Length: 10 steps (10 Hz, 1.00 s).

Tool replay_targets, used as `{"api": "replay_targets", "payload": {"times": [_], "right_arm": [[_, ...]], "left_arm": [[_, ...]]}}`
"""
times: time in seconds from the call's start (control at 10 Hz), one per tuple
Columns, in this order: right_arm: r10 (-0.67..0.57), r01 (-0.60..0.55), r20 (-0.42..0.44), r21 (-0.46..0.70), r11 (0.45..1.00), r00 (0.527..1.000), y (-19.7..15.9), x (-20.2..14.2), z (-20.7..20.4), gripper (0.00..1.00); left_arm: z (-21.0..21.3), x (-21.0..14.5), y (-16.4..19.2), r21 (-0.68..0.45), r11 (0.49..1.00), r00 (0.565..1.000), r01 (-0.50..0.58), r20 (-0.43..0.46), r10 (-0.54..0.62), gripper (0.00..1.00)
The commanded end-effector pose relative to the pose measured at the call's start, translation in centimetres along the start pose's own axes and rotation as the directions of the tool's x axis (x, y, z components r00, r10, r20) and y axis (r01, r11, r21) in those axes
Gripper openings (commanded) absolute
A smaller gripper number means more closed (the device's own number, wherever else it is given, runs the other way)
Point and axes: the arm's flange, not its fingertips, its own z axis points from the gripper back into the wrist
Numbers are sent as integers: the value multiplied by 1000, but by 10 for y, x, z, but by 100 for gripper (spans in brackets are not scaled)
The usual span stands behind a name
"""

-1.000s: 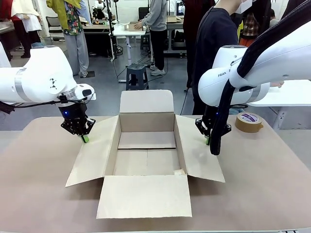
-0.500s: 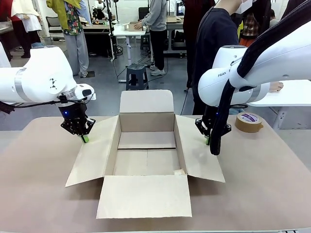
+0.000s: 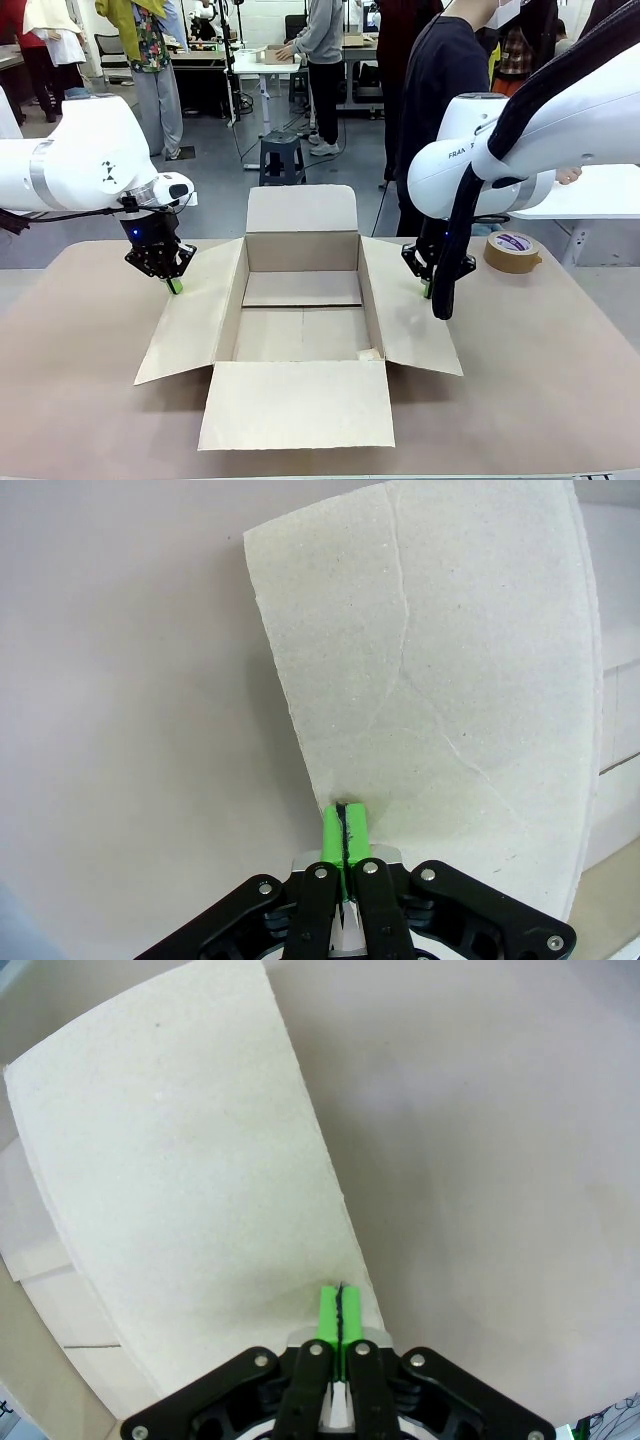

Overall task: Wrap the clocks to prevent damage.
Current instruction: Once the human has placed the objects inside and stepped back, release both hands from the side flaps of the Package Box.

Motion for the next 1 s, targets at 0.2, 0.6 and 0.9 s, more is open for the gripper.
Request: {"api": "replay_targets", "payload": {"times": [0.2,0.6,0.9], "right_arm": [[-13,13,5,-8,1000,1000,1,-1,-1,1],[-13,13,5,-8,1000,1000,1,-1,-1,1],[-13,13,5,-8,1000,1000,1,-1,-1,1]], "left_arm": [[-1,0,0,9,1000,1000,-1,0,1,1],[-1,0,0,9,1000,1000,-1,0,1,1],[-1,0,0,9,1000,1000,-1,0,1,1]]}}
